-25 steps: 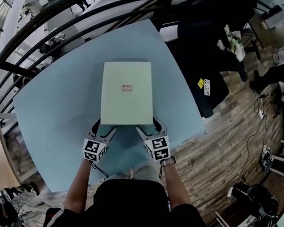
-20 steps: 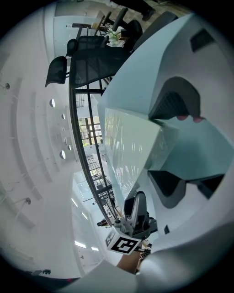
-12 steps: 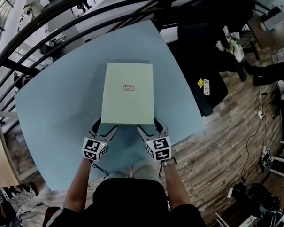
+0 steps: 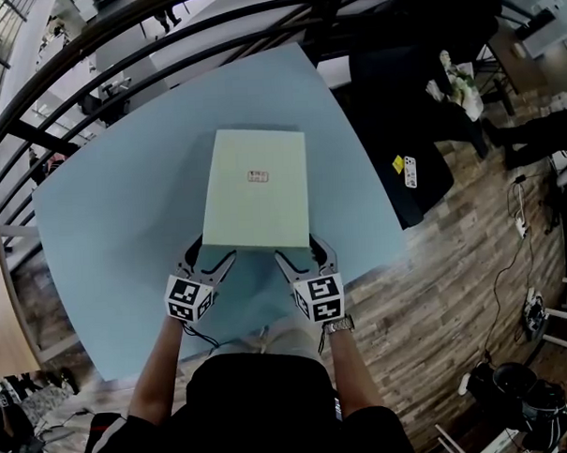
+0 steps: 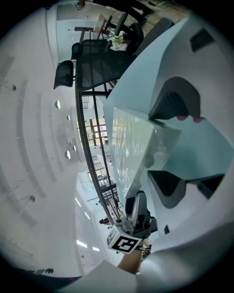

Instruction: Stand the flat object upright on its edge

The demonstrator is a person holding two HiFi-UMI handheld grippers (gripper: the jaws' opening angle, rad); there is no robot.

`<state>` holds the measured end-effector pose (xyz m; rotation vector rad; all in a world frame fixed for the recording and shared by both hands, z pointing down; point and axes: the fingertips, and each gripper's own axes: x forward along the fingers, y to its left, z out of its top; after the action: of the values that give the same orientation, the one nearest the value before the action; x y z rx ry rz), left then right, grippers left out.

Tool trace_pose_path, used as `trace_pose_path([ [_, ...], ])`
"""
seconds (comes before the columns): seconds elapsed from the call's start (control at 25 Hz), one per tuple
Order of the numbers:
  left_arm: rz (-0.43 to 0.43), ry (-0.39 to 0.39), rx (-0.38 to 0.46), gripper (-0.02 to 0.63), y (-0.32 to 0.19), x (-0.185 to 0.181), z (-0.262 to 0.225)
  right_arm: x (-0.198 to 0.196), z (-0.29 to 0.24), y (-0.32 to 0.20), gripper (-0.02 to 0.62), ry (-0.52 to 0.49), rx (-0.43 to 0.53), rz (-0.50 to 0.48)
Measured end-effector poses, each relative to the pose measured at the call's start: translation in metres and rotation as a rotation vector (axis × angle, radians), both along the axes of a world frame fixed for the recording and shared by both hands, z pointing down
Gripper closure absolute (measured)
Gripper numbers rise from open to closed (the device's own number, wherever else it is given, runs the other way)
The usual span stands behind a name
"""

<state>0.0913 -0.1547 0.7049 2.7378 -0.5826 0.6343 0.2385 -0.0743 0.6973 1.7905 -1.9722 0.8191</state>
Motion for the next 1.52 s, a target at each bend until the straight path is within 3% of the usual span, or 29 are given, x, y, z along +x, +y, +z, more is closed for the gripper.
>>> trace_pose_path([
  [0.8,-0.006,0.06,0.012,0.273,0.015,-0.015,-0.027,-0.014,-0.028,0.012,0.267,-0.035,0.067,-0.001],
  [1.52,0.003,0.091,0.02,0.233,0.03,-0.032,-0.049,-0.042,-0.049,0.022,0.212,-0.033,0.095,-0.052],
])
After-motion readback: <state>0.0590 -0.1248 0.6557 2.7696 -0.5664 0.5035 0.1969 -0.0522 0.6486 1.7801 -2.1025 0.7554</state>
